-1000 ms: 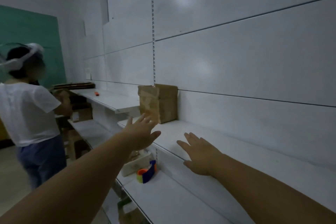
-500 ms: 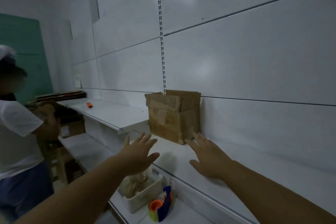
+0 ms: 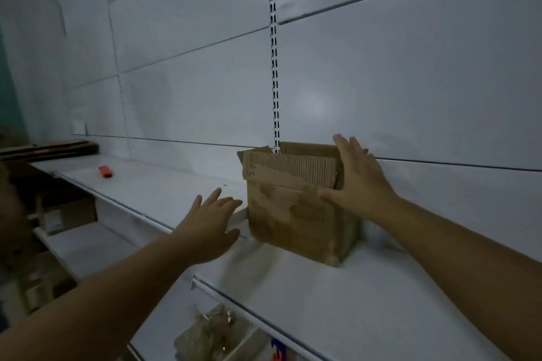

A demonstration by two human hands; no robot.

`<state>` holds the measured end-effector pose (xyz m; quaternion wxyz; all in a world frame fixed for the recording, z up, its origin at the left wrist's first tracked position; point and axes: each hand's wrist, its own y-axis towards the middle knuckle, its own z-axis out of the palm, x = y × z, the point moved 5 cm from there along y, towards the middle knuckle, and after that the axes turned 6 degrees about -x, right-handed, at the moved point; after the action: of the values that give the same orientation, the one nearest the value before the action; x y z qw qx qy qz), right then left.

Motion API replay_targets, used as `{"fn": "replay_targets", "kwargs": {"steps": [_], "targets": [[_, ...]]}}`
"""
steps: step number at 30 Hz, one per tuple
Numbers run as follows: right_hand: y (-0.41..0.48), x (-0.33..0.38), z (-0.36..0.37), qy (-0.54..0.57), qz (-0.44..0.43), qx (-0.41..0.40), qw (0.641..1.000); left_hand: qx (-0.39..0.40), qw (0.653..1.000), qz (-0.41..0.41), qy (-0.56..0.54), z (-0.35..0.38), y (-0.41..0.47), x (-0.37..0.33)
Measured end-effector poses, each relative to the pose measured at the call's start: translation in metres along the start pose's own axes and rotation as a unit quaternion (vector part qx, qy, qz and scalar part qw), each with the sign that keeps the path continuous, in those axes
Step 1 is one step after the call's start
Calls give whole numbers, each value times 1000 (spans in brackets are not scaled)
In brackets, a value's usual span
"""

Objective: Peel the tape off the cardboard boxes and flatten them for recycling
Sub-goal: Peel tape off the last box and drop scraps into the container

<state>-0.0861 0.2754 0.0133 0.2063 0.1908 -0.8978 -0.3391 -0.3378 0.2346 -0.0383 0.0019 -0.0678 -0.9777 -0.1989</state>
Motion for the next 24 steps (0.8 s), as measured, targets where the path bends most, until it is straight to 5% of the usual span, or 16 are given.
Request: {"fn": "replay_targets", "kwargs": {"steps": [9, 16, 19, 24], "targets": [[26, 9, -6, -74, 69, 88, 991, -91, 964, 56, -243, 11, 88, 36], [-14, 12, -23, -60, 50, -31, 996, -213, 933, 217, -192, -24, 139, 22], [-40, -2, -28, -81, 53, -17, 995, -241, 907, 312, -146, -32, 147, 18], [-87, -29, -17, -108, 148, 31, 983, -211, 893, 319, -238, -21, 145, 12]]}}
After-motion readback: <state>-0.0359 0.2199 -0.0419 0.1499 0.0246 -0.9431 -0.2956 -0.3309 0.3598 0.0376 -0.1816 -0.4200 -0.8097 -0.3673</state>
